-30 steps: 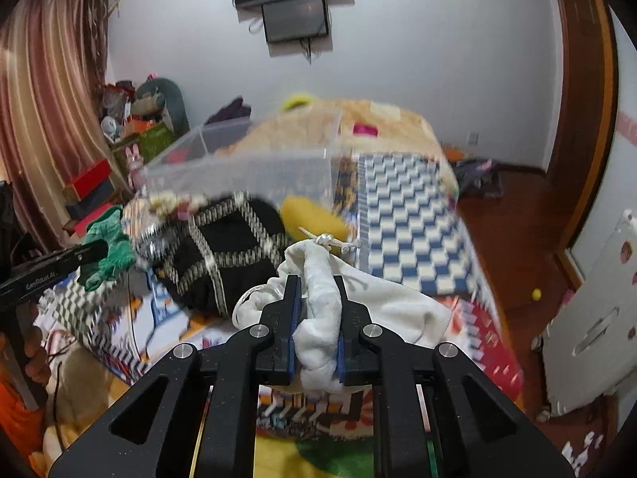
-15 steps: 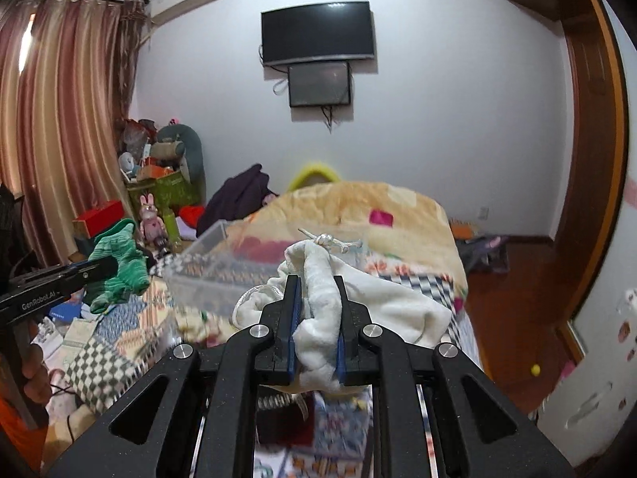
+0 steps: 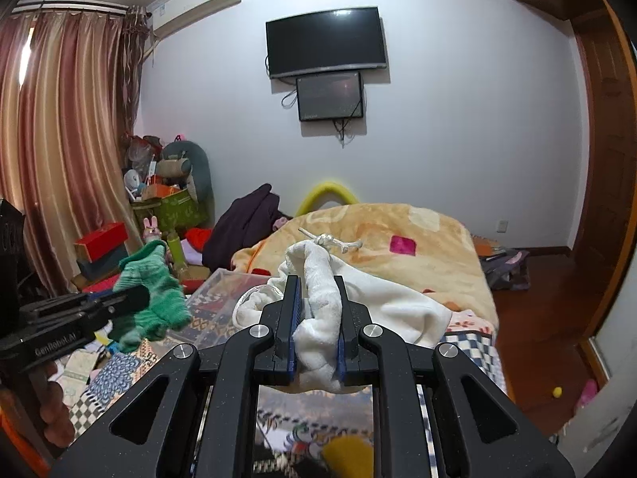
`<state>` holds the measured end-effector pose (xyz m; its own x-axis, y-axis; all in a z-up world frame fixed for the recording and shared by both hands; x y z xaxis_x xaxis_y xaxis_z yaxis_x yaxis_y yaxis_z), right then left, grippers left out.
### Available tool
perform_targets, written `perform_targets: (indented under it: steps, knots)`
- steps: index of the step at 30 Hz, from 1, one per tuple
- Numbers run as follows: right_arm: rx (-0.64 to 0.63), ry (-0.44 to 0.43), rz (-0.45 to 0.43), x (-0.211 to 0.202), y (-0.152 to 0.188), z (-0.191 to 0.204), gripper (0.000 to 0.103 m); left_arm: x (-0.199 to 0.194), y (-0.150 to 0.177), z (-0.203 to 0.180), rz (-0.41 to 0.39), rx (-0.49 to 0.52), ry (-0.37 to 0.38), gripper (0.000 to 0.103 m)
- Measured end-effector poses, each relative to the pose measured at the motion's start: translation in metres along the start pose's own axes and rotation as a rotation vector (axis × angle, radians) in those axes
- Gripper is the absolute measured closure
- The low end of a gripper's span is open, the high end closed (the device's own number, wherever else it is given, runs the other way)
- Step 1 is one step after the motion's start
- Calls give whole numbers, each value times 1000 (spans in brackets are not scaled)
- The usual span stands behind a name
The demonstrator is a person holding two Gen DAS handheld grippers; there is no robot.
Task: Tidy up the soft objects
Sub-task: 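Carry the glove and cloth into the clear box and open both grippers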
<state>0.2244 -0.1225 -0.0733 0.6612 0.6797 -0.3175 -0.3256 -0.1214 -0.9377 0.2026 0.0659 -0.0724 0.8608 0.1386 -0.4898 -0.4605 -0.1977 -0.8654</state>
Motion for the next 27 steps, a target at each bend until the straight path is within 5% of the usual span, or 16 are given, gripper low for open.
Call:
perform_targets:
  steps: [10, 21, 27]
  knots:
    - [53, -27, 143, 42, 27, -18, 90, 54, 17, -15, 89, 63, -34, 88]
    - [44, -38, 266, 59, 38, -20, 87, 66, 26, -17, 125, 81, -42, 86]
    - [49, -62, 251, 50, 32, -18, 51, 55, 24, -14, 105, 69, -37, 60]
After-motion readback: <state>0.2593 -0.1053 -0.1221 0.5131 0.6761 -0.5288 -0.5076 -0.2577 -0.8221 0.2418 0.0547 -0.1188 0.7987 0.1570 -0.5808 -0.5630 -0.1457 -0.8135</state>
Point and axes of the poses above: each gripper's, at about its wrist camera, not at the fingertips, and x roughly the way its jaws point, z to its left, y to its underside, the point moved 4 cm from there along x, roughly the way its jaws point, and after that the axes turned 14 degrees about -y, right-handed, at the moved point
